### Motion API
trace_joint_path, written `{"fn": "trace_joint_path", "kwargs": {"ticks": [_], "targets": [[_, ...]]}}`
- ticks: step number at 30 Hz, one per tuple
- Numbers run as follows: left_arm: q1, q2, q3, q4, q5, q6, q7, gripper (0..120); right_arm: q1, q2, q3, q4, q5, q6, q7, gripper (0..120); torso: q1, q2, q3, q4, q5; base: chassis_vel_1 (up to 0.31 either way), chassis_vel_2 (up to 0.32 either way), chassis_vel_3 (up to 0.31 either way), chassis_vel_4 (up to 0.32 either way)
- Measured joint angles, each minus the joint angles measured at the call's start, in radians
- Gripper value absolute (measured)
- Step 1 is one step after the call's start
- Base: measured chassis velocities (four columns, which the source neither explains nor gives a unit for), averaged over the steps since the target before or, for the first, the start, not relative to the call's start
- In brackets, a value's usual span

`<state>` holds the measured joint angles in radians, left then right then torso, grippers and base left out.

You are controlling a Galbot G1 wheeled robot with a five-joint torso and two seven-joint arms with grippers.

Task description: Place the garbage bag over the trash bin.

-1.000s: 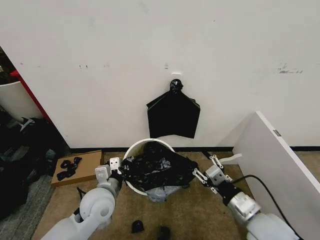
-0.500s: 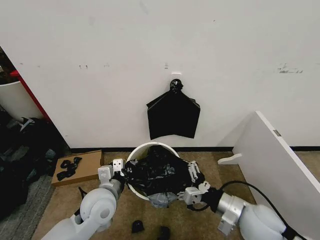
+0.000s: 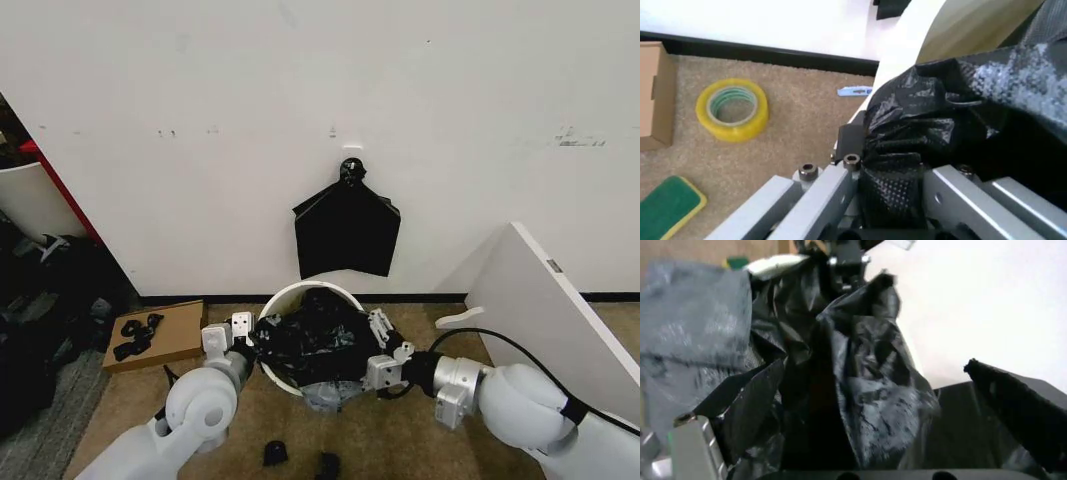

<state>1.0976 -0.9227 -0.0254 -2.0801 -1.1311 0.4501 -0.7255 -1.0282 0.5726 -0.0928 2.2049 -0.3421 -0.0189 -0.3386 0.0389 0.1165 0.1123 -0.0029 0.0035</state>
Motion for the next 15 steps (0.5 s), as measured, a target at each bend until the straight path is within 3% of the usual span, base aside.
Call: {"fn": "trace_joint_path", "kwargs": {"ticks": [7, 15], "targets": [[-0.025, -0.002, 0.011, 0.017, -0.021, 0.008, -0.005, 1, 0.123, 0.008, -0.11, -0.041, -0.103, -0.016, 0.004, 100, 0.0, 0.0, 0.0, 0.0002, 0.0001, 0.0, 0.0, 0.0, 0.0], [-0.025, 0.003, 0.012, 0.017, -0.023, 0.009, -0.005, 1, 0.225, 0.038, -0.186, -0.053, -0.052, -0.089, 0.03, 95, 0.0, 0.0, 0.0, 0.0003, -0.0002, 0.0, 0.0, 0.0, 0.0]]}}
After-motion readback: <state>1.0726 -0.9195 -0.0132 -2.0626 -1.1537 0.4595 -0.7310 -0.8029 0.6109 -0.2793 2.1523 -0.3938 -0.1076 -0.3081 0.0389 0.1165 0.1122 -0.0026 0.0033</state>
